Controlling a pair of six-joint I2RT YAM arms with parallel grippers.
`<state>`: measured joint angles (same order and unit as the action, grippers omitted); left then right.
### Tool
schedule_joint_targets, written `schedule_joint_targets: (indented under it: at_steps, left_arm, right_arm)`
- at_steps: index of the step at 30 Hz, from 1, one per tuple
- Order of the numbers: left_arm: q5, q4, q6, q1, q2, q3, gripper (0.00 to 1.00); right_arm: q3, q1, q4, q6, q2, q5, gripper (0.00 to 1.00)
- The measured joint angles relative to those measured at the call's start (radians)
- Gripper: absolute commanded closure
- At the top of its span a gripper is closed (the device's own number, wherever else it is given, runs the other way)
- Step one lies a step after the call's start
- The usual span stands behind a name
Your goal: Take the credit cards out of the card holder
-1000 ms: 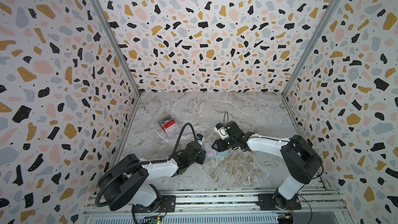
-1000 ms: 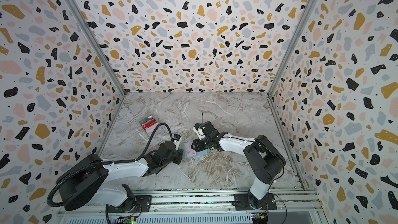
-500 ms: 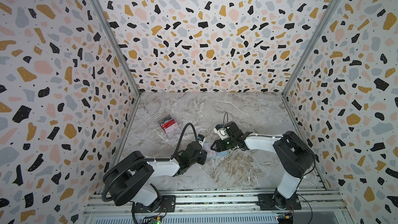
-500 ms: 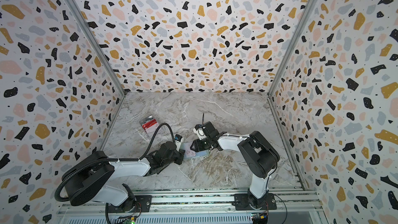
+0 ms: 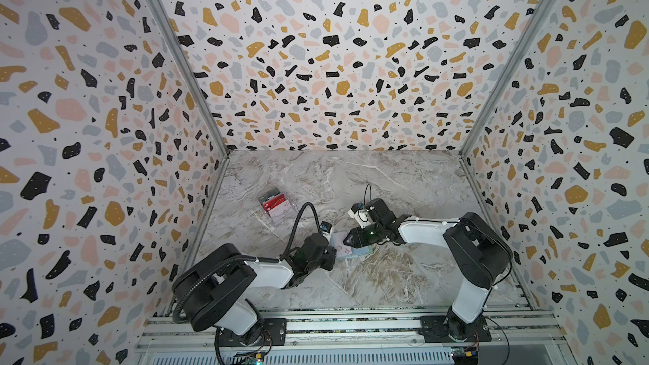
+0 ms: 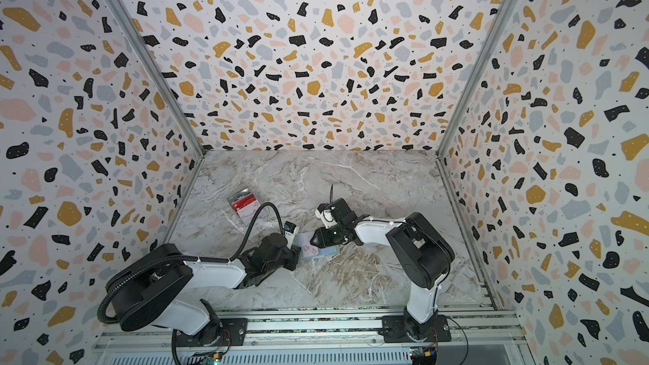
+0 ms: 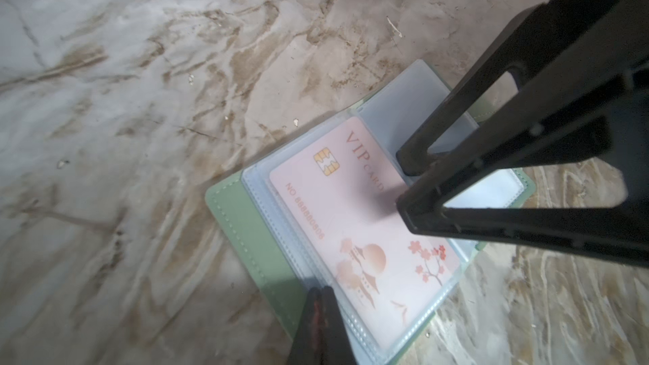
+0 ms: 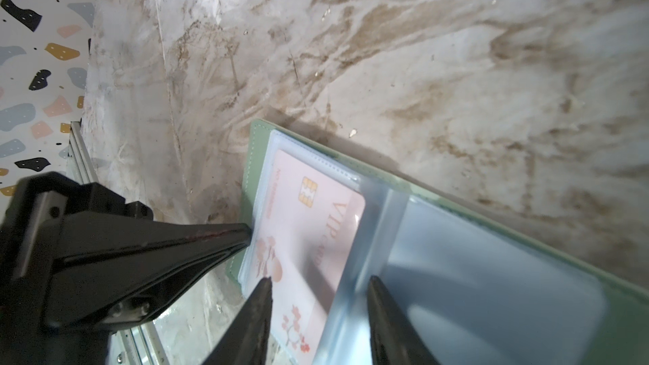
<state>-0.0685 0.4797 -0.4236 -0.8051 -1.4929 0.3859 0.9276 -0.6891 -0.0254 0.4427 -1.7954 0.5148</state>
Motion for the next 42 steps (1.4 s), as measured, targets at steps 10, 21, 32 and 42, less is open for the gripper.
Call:
schedule_joint_targets:
  at_steps: [10,21,32,42]
  left_arm:
    - [0.000,0.023,-0.007,0.000,-0.004,-0.011,1.00]
    - [0.000,0.047,-0.013,0.000,-0.019,-0.011,1.00]
    - [0.000,0.064,-0.020,0.000,-0.028,-0.011,1.00]
    - [0.000,0.074,-0.037,0.000,-0.031,-0.014,1.00]
  right_arm:
    - [0.030,0.005,0.007,-0.003,-0.026,0.057,0.61]
    - [0.030,0.013,0.013,-0.002,-0.029,0.095,0.65]
    - [-0.078,0.080,-0.166,0.106,-0.029,0.294,0.65]
    - [-0.115,0.081,-0.326,0.212,-0.029,0.387,0.66]
